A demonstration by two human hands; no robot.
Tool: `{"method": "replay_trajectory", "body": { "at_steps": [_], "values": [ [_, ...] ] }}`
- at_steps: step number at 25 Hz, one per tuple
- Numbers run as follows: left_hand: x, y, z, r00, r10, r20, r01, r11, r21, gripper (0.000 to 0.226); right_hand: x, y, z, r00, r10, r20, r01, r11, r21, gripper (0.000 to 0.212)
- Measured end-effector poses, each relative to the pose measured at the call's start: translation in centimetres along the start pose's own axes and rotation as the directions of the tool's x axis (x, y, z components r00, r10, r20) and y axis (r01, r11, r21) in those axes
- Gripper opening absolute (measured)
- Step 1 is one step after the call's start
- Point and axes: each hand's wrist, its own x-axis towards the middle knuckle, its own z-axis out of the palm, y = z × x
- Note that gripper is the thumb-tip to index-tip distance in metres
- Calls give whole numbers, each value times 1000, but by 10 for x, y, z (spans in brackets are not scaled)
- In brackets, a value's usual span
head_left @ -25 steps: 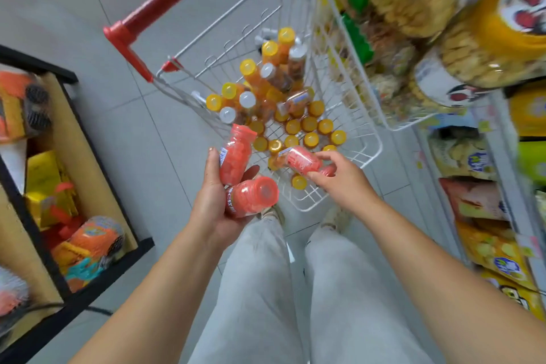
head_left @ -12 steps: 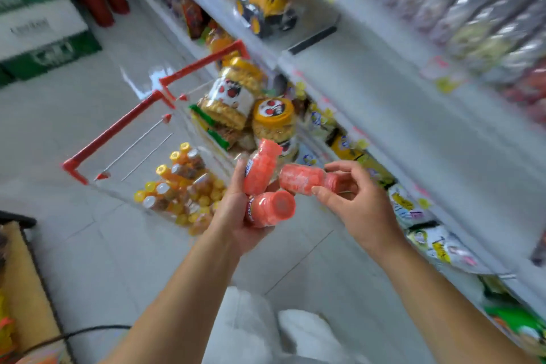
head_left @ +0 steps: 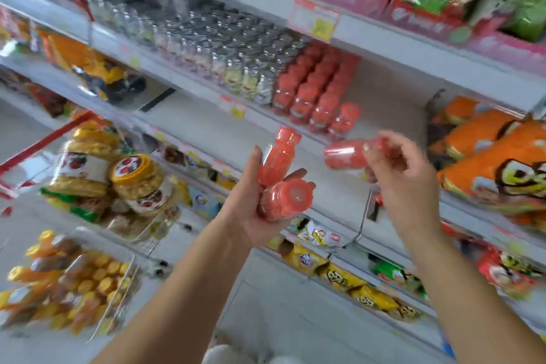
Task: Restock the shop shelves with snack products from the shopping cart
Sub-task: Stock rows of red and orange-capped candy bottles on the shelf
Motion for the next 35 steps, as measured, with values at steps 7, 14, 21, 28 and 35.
{"method": "replay_trajectory", "body": {
  "at_steps": [7, 14, 21, 28, 35],
  "values": [
    [45, 14, 8, 997, -79, -21, 80, 995, 67, 56, 125, 56, -9, 995, 88, -43, -98, 890, -446, 41],
    [59, 40, -13, 989, -136, -54, 140, 986, 85, 56, 168, 63, 9, 895, 428, 126, -395, 891, -222, 29],
    [69, 50, -6, 984, -174, -45, 177, 980, 91, 56, 184, 56, 16, 879, 455, 141, -423, 882, -209, 35],
    [80, 48, 9, 985, -166, -37, 169, 977, 130, 57, 200, 55, 29, 885, 398, 243, -369, 916, -157, 30],
    [93, 44, 19, 986, -164, -33, 167, 975, 147, 60, 201, 54, 43, 897, 376, 232, -340, 923, -182, 32]
  ]
}}
